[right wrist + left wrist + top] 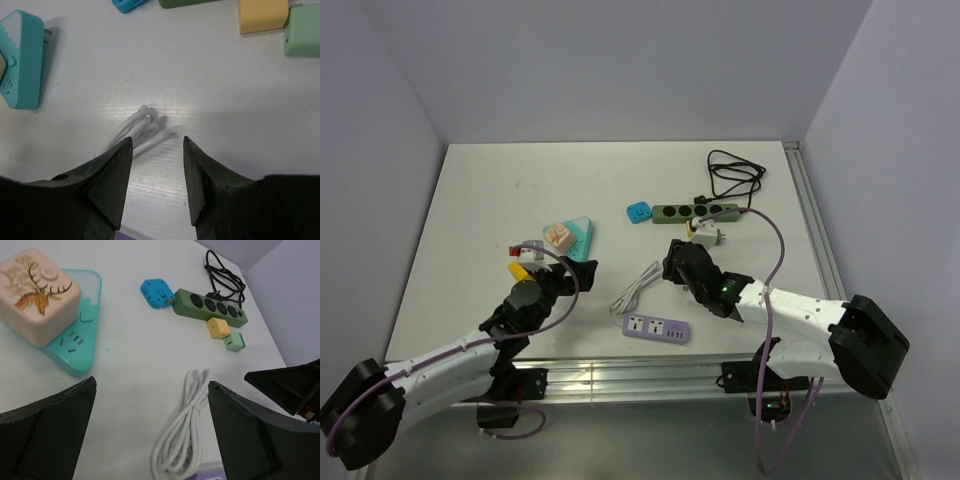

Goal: Insert the plug
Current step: Move the socket to the center of the board, then pick up the plug from the center of the board.

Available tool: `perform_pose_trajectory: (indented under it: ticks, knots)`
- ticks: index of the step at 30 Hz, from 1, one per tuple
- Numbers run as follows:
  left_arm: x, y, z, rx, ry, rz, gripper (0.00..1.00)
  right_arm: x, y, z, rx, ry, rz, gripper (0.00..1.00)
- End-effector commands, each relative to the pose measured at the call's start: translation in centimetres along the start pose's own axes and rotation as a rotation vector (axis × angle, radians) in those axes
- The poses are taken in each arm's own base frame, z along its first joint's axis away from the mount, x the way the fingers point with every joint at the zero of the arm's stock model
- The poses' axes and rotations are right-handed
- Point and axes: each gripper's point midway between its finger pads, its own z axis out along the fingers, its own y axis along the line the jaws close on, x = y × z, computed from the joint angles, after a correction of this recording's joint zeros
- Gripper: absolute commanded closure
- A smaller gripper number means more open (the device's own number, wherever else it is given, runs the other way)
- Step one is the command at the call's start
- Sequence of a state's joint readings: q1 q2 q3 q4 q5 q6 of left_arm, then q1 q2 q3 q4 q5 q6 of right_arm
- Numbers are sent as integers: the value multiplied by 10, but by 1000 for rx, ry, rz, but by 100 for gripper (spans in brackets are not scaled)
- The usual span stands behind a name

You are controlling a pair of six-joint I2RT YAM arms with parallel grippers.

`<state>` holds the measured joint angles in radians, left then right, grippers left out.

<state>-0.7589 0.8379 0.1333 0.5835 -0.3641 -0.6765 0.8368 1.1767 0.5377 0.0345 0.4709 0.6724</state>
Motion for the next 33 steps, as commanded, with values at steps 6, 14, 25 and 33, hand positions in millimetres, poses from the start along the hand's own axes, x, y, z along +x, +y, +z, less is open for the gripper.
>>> perform_pose_trajectory:
  ticks: [6, 14, 25, 33]
  knots:
    - [-17, 21, -12, -203, -14, -123, 1, -3, 63, -11, -166, -23, -19, 44]
    - [-34, 45, -32, -356, -75, -204, 0, 16, 80, -10, -183, 12, -65, 34]
    - [-59, 113, -77, -858, -249, -265, 1, 18, 95, -27, -287, 23, -66, 32]
    - [-66, 123, -90, -868, -340, -332, 0, 14, 88, -37, -303, 0, -56, 32]
